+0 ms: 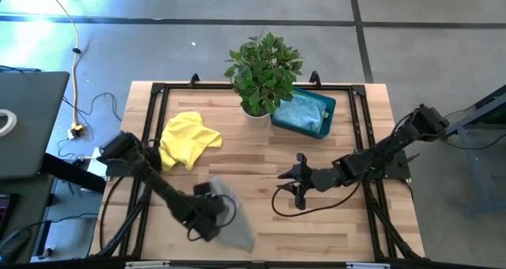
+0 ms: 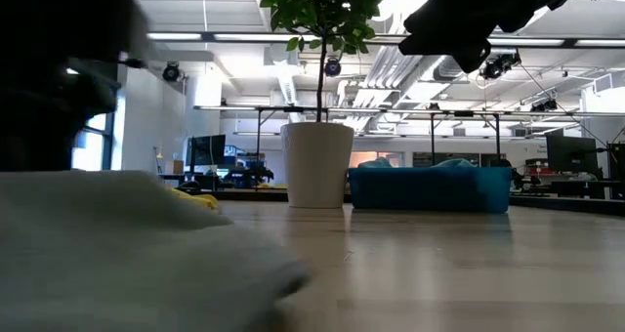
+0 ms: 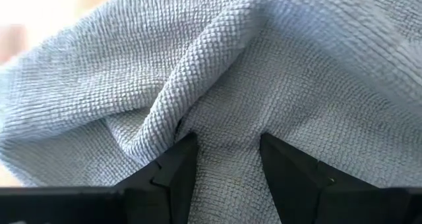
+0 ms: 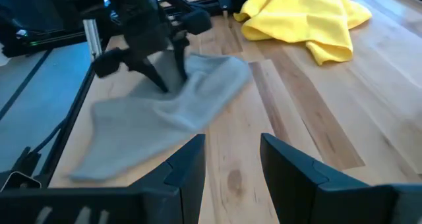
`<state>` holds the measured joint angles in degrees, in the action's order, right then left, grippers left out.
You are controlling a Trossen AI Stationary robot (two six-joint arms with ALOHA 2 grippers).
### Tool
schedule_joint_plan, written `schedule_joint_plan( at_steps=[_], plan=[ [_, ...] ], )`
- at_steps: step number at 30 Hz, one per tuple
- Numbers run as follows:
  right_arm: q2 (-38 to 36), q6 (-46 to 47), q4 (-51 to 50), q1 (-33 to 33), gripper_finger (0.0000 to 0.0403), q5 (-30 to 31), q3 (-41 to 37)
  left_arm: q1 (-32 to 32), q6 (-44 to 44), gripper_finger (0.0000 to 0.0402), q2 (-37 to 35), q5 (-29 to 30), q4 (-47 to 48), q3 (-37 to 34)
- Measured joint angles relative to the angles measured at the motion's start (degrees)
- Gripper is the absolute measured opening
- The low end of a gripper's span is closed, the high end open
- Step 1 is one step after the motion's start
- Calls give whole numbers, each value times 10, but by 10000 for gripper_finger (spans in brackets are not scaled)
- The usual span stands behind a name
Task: Fold microfiber towels
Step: Fold the gray towel
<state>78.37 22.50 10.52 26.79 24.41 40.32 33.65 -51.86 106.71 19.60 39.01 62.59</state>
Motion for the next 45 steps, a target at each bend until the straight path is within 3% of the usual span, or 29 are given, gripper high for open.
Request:
schedule_joint_plan(
  at_steps=[8, 15, 19, 24, 30, 37, 41, 45],
  plan=[
    [6, 0, 1, 0, 137, 0, 0, -129, 123, 158, 0, 53, -60, 0],
    [58, 25, 18, 0, 137, 0, 0, -227, 206, 158, 0, 32, -194, 1],
    [93, 21, 47, 3, 137, 0, 0, -252, 185, 158, 0, 3, -193, 13],
    [156, -20, 180, 16, 137, -4, 1, -245, 180, 158, 0, -49, -186, 30],
    [258, -33, 309, 18, 137, -4, 10, -213, 219, 158, 0, -44, -171, 60],
    [365, -64, 300, 18, 137, -22, 95, -179, 283, 158, 0, 6, -167, 62],
    [402, -75, 240, 15, 137, -24, 147, -158, 356, 158, -1, 11, -160, 62],
    [415, -47, 167, 5, 137, -35, 184, -135, 401, 158, -1, 60, -161, 62]
  ],
)
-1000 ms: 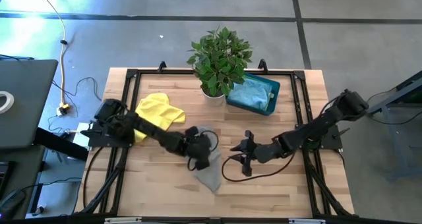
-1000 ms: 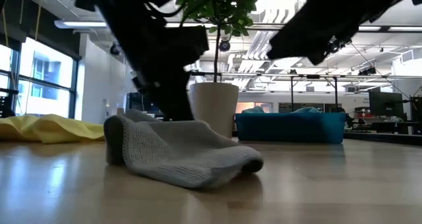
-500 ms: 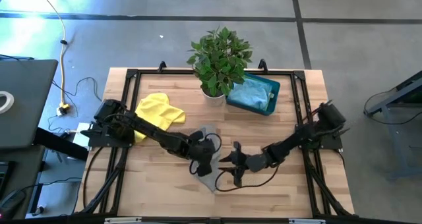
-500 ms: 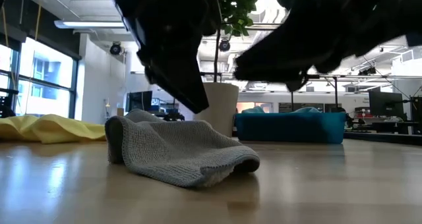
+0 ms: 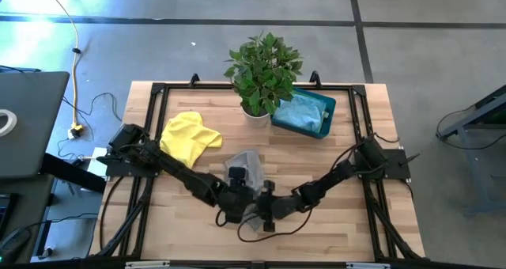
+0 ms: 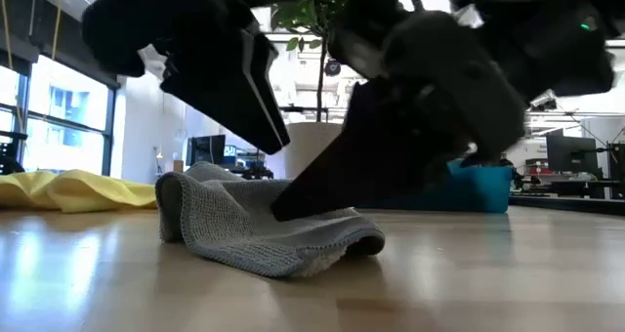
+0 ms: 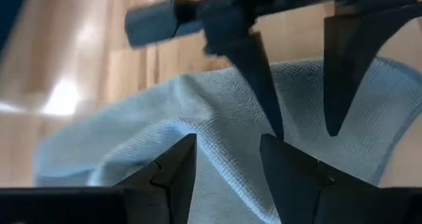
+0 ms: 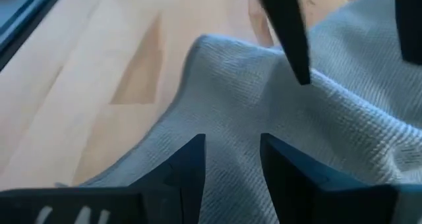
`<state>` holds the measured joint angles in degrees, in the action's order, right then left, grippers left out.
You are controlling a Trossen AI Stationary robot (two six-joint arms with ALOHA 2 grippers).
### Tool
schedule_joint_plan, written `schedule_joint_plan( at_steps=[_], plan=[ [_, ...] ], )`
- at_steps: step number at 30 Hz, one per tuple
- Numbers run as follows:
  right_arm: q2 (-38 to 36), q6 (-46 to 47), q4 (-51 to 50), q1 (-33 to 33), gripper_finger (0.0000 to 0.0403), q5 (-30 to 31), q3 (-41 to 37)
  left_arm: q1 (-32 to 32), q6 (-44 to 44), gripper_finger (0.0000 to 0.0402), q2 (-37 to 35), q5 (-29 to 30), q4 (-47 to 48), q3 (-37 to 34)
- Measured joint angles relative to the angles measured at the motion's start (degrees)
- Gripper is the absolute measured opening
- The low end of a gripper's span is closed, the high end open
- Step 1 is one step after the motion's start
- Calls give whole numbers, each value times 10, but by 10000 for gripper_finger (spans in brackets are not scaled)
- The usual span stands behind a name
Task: Fold microfiber towels
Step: Fold the gray towel
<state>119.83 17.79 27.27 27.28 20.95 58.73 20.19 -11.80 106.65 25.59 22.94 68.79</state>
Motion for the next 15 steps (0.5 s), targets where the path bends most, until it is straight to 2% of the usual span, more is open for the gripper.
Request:
schedule_joint_plan(
  at_steps=[9, 12, 15],
  plan=[
    [-1, 54, -54, -33, 137, -39, 22, 39, 78, 158, 0, 179, 0, 0],
    [-3, 92, -87, -40, 137, -51, 23, 44, 80, 158, 0, 220, 0, 0],
    [-5, 105, -124, -41, 137, -50, 25, 47, 79, 158, 0, 237, 0, 0]
  ],
)
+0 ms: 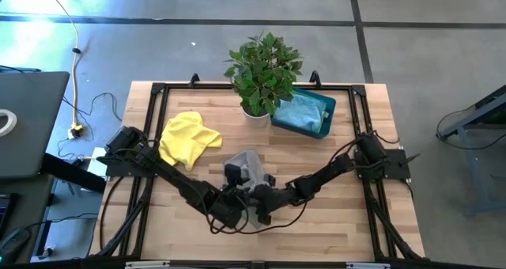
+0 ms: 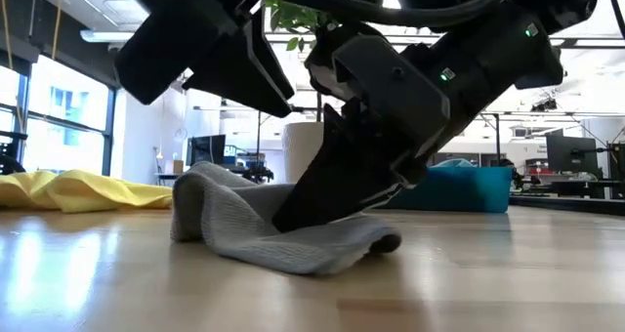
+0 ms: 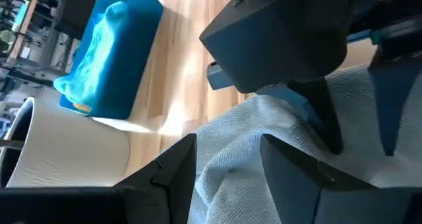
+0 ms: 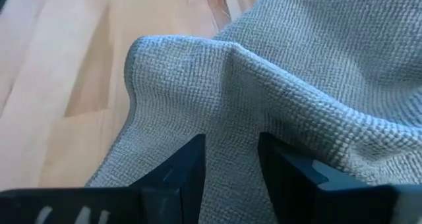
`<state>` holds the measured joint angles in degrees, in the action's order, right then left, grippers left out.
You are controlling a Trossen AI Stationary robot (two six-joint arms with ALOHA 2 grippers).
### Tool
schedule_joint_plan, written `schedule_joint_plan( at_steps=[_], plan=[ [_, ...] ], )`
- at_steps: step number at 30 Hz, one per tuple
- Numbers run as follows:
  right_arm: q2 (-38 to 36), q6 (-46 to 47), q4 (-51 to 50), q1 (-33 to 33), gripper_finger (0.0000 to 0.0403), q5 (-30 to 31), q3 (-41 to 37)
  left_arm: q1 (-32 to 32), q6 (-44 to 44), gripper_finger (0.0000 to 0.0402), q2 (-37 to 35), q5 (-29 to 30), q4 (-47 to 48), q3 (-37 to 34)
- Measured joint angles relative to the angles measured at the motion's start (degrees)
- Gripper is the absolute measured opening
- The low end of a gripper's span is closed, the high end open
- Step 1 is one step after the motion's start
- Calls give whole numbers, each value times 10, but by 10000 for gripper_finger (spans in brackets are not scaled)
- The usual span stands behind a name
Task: Fold microfiber towels
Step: Fold the gray towel
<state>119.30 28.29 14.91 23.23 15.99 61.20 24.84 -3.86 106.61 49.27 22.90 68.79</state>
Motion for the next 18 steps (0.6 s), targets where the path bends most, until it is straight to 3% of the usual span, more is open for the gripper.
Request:
schedule_joint_plan(
  at_steps=[4, 8, 14, 18],
  plan=[
    [-2, -3, -24, 1, 137, 0, 0, 0, -39, 158, 0, -15, 0, 0],
    [-20, -1, -77, 5, 137, -6, 0, 0, -117, 158, 0, -72, -5, 0],
    [-76, 28, -238, 20, 137, -5, -4, -1, -221, 158, 0, -188, -53, 0],
    [-114, 58, -339, 35, 137, -1, -6, -1, -240, 158, 0, -218, -115, 0]
  ],
)
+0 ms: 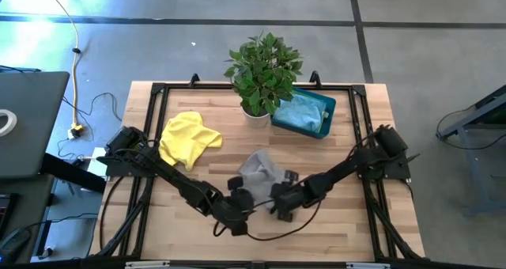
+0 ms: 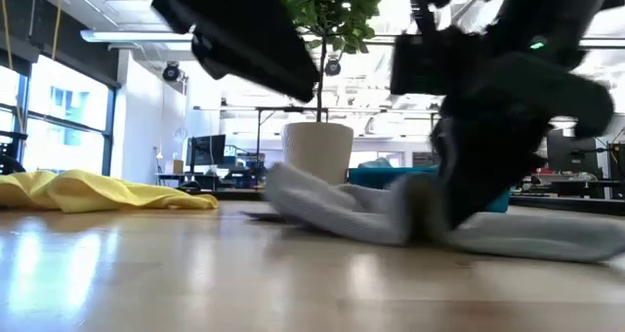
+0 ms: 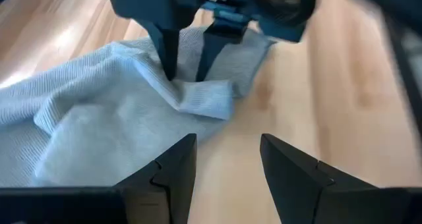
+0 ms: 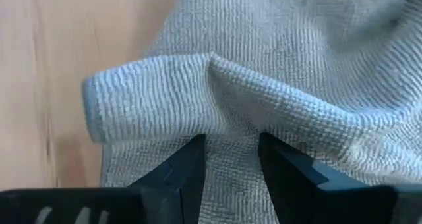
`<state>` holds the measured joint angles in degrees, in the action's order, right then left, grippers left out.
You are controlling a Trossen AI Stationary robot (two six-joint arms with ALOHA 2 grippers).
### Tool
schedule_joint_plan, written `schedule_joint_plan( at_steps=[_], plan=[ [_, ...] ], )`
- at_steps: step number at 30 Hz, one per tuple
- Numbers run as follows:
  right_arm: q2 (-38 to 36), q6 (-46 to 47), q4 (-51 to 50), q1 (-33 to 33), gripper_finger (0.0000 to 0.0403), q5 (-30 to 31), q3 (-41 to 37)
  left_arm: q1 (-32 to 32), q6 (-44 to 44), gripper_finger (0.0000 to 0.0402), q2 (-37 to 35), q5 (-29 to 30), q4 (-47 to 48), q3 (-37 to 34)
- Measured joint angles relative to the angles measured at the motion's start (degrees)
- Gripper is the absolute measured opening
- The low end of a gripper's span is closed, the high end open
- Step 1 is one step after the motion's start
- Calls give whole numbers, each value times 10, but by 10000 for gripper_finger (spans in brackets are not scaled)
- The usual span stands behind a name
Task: Fold microfiber towels
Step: Fold the gray towel
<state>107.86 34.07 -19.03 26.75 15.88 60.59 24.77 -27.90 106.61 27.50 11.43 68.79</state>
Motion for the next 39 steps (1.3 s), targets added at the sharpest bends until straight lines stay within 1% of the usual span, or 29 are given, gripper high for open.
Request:
schedule_joint_plan(
  at_steps=[3, 7, 12, 14, 16, 18, 22, 27, 31, 36, 39],
  plan=[
    [-29, 11, -21, 16, 137, 0, -1, 0, -1, 158, 0, -4, -27, 0],
    [-58, 20, -17, 46, 137, 2, 0, -7, -5, 158, 0, -17, -28, 0],
    [-53, 78, -23, 100, 137, -10, -4, -12, -9, 158, 0, -20, -24, 0],
    [-52, 80, -27, 127, 137, -13, -13, -12, -9, 158, 0, -20, -24, 0],
    [-52, 61, -19, 153, 137, 3, -15, -11, -9, 158, 0, -20, -24, 0],
    [-52, 30, -17, 178, 137, 37, -15, -11, -9, 158, 0, -20, -24, 0],
    [-46, -18, -23, 207, 137, 79, -15, -11, -10, 158, 0, -20, -24, 0],
    [-22, -45, -25, 206, 137, 81, -15, -11, -34, 158, 0, -20, -25, 0],
    [-5, -70, -26, 199, 137, 82, -14, -11, -37, 158, 0, -20, -25, 0],
    [3, -93, -31, 194, 137, 105, -12, -11, -50, 158, 0, -20, -25, 0],
    [4, -98, -34, 189, 137, 115, -12, -11, -51, 158, 0, -30, -25, 0]
  ],
)
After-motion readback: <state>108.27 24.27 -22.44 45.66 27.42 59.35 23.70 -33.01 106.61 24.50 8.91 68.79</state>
